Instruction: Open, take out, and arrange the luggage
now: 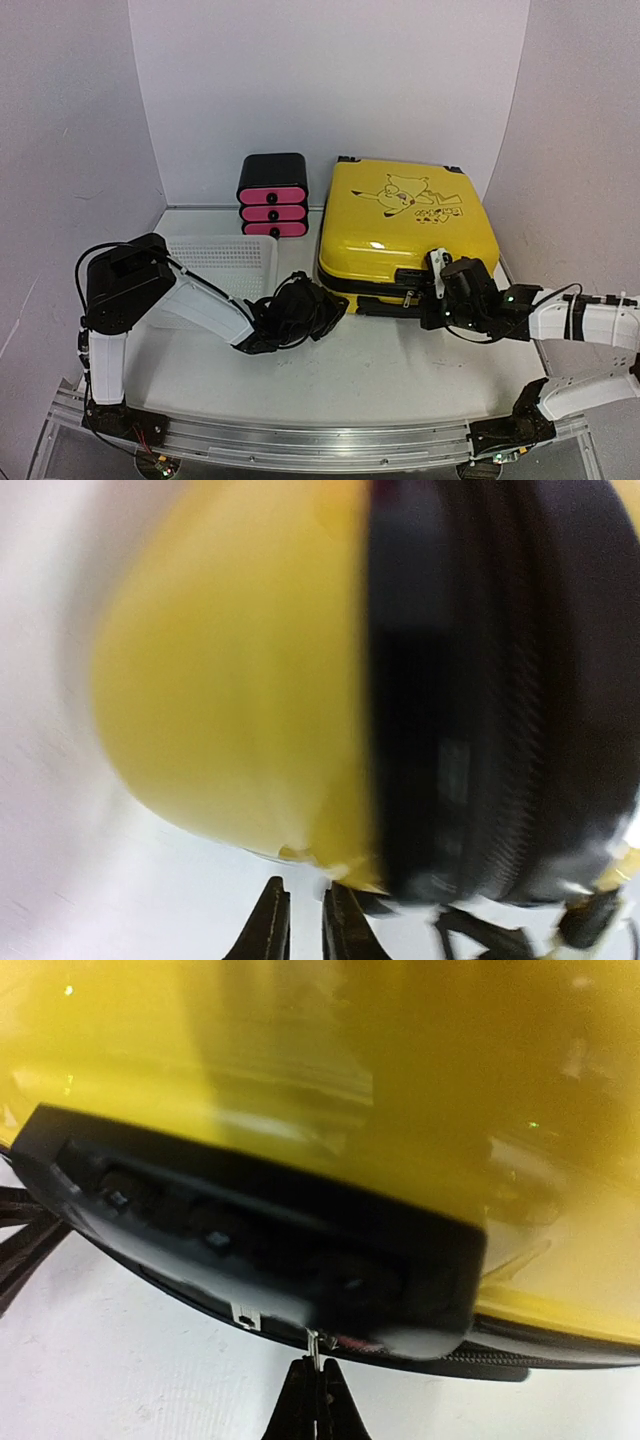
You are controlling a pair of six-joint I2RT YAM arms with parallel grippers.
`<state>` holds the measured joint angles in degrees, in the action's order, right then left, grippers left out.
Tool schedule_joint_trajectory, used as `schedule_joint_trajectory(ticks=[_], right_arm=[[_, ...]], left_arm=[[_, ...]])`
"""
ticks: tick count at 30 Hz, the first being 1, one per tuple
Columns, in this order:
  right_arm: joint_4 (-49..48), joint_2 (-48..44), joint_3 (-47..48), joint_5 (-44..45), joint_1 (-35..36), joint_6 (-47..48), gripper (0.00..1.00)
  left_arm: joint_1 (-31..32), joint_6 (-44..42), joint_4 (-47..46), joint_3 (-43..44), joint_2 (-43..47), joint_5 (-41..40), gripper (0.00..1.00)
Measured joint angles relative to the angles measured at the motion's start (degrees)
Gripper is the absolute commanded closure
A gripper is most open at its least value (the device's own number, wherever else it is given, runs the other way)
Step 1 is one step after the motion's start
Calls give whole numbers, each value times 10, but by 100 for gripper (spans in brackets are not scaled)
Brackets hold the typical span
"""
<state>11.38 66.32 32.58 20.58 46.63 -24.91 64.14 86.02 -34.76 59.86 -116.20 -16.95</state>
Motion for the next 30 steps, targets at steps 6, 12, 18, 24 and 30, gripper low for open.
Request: schedule_joint_trajectory(ticks=[6,12,18,24,30], right_arm=[[-14,21,25,-183,-61,51,100],[-21,64,67,-221,-55,51,58],[122,25,89,-178,-47,4,43],[218,7,97,-115,7,-22,42],[193,67,105,2,84,-85,51]], left_arm=[[-23,-110,28,-10,11,9,65],[-38,-261,33,-64,122,14,40],[-29,-388,33,-110,243,60,30],[-29,-491,127,-101,285,115,29],[-29,-590,232,-97,342,170,25]])
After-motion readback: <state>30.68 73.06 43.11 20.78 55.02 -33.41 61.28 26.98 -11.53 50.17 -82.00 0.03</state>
